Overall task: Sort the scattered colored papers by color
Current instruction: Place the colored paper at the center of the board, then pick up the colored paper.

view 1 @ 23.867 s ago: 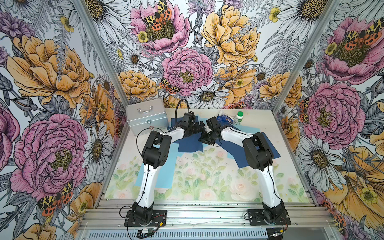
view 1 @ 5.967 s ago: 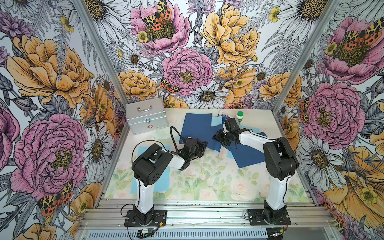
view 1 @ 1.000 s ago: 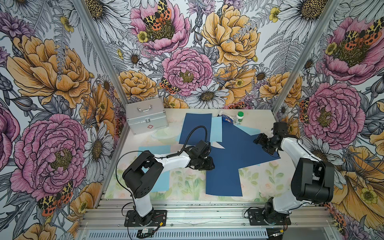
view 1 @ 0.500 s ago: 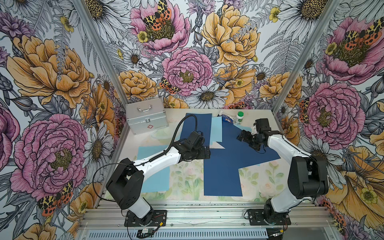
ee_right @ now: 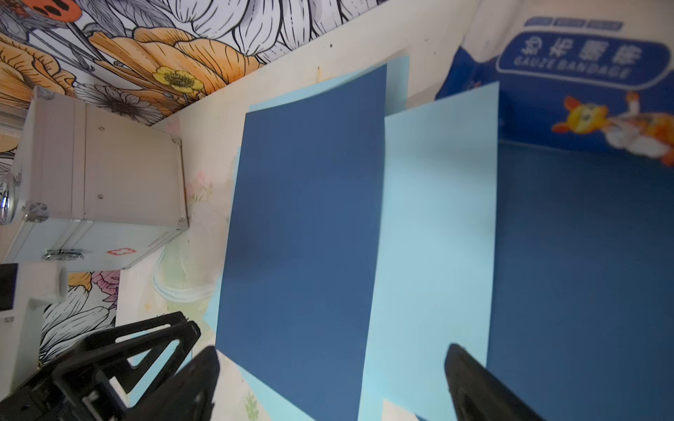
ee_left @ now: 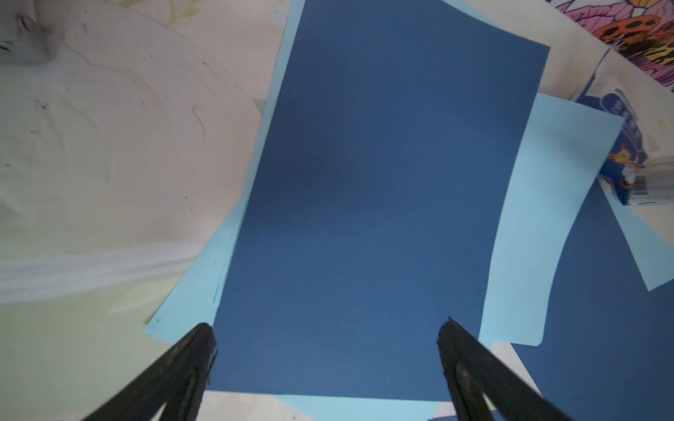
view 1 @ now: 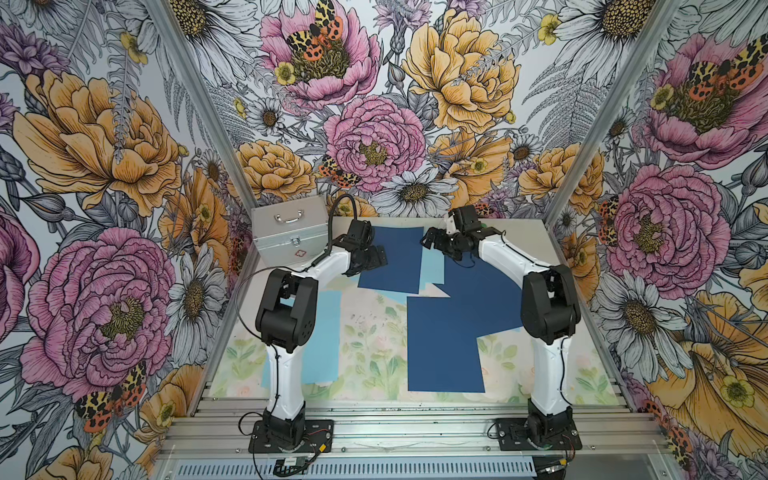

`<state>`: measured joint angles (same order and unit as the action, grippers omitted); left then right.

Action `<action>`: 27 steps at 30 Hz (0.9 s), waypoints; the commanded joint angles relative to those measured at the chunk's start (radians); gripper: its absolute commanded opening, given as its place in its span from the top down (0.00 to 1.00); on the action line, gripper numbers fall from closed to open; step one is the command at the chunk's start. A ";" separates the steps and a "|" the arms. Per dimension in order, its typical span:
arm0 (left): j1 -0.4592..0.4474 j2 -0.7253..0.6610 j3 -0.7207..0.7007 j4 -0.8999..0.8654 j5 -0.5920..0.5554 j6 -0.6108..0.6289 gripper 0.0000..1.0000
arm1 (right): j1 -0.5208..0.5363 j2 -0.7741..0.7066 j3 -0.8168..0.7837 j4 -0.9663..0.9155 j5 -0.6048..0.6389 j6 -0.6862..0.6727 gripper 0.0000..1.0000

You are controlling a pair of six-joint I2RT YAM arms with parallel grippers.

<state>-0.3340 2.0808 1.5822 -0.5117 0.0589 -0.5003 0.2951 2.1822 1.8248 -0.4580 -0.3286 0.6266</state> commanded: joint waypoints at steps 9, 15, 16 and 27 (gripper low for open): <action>0.030 0.112 0.106 0.040 0.136 0.016 0.02 | -0.021 0.318 0.416 0.004 -0.056 0.022 0.06; 0.043 0.136 0.084 0.057 0.177 -0.012 0.02 | -0.018 0.401 0.488 -0.001 -0.058 0.082 0.08; 0.043 0.137 0.083 0.058 0.184 -0.013 0.02 | -0.017 0.411 0.493 -0.001 -0.062 0.091 0.08; 0.044 0.164 0.082 0.062 0.247 -0.015 0.02 | -0.004 0.462 0.500 -0.024 -0.031 0.168 0.11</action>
<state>-0.2966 2.2139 1.6577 -0.4591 0.2577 -0.5060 0.2829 2.6183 2.2932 -0.4660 -0.3714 0.7528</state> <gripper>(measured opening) 0.983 0.892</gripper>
